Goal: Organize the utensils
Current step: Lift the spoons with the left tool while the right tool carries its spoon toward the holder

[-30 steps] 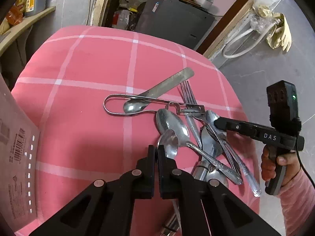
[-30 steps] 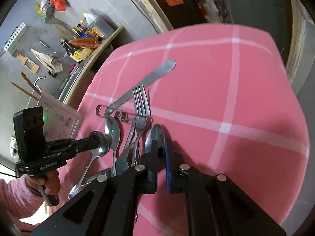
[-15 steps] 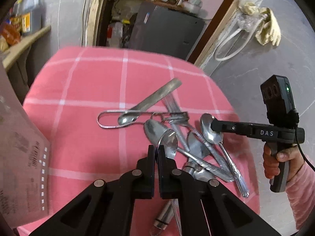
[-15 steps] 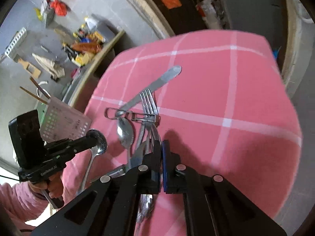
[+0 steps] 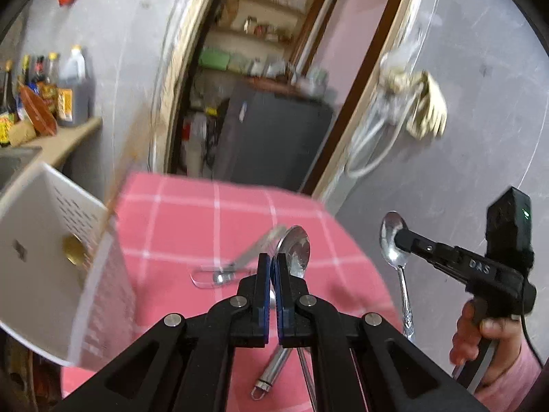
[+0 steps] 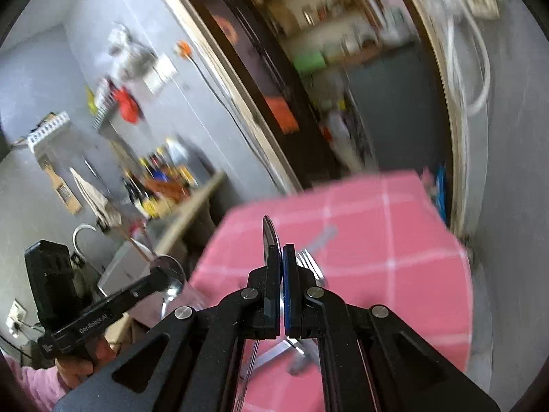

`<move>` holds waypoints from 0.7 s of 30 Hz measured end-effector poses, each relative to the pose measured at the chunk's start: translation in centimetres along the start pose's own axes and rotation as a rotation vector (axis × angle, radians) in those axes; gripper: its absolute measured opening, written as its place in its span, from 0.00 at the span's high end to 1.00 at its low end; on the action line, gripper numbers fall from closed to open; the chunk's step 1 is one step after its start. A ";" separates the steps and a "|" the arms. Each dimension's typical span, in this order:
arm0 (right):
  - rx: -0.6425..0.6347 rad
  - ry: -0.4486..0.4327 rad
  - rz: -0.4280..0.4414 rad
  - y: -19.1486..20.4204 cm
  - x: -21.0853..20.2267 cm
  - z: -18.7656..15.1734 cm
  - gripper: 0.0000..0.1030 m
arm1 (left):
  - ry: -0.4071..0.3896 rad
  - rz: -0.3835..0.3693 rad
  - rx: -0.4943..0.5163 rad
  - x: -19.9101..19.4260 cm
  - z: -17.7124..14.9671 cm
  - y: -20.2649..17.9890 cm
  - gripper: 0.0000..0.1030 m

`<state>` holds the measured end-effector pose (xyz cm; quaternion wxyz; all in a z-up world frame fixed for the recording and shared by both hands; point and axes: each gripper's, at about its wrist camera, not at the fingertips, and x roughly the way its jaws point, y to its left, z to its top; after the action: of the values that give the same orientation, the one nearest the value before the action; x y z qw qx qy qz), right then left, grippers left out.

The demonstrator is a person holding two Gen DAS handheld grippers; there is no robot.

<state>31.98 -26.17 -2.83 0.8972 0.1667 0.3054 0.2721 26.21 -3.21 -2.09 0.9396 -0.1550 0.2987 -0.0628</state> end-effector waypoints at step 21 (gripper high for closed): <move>-0.089 -0.513 0.084 20.8 0.3 1.2 0.98 | -0.431 0.187 0.005 -12.4 7.5 9.5 0.97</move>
<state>24.89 -9.61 7.67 0.9396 0.2032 0.0486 0.2711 20.67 10.31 7.29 0.9838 -0.1341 0.1041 0.0582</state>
